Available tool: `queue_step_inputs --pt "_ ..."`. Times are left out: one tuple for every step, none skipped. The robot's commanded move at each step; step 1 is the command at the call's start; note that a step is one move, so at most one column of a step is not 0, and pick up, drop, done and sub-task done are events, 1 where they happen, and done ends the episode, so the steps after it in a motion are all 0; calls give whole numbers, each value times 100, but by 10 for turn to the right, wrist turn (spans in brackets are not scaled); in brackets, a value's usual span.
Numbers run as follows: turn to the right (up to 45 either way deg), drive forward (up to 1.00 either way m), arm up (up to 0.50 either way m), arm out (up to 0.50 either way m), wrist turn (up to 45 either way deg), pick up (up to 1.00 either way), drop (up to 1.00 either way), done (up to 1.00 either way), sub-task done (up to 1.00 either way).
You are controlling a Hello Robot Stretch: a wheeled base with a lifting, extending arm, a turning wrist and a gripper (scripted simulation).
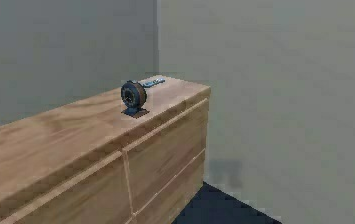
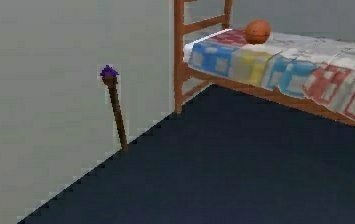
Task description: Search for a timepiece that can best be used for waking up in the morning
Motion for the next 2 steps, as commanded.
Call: queue_step_inputs --pt "-120 0 0 0 0 0 0 0 0" --pt "0 0 0 0 0 0 0 100 0"
